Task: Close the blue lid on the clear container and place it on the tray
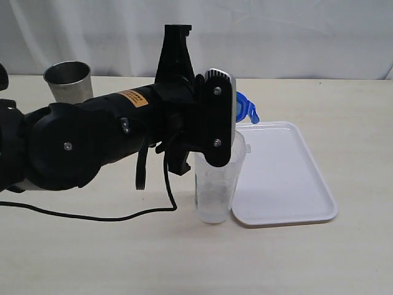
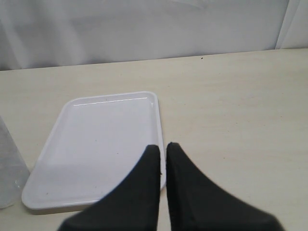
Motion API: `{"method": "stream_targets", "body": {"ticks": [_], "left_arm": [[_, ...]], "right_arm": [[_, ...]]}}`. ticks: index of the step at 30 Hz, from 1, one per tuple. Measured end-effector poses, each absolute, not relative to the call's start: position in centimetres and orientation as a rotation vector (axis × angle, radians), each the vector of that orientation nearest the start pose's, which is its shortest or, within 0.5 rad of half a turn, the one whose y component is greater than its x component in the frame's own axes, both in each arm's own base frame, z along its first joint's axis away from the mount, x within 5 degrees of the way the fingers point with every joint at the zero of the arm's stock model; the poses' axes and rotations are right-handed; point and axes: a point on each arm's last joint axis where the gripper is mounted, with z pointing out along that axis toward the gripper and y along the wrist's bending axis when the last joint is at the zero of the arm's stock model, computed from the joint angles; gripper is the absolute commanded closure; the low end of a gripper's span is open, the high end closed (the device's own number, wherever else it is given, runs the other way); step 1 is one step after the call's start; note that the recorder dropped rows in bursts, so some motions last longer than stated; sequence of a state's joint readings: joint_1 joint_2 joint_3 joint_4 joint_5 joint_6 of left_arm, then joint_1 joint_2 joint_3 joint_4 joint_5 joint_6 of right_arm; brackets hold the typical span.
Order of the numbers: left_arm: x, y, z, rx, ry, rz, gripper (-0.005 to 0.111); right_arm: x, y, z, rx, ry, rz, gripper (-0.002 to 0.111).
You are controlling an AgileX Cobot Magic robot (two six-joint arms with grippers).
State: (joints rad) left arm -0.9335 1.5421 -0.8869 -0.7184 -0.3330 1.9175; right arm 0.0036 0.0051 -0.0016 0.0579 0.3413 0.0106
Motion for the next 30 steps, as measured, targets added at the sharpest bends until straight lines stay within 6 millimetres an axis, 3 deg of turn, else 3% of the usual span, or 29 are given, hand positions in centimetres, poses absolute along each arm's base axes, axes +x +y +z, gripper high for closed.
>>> {"method": "stream_targets", "body": {"ticks": [30], "left_arm": [[20.7, -26.8, 26.3, 1.588, 1.012, 0.379, 0.107]], "right_arm": [[5.4, 0.2, 18.3, 0.043, 1.828, 0.066, 0.104]]}}
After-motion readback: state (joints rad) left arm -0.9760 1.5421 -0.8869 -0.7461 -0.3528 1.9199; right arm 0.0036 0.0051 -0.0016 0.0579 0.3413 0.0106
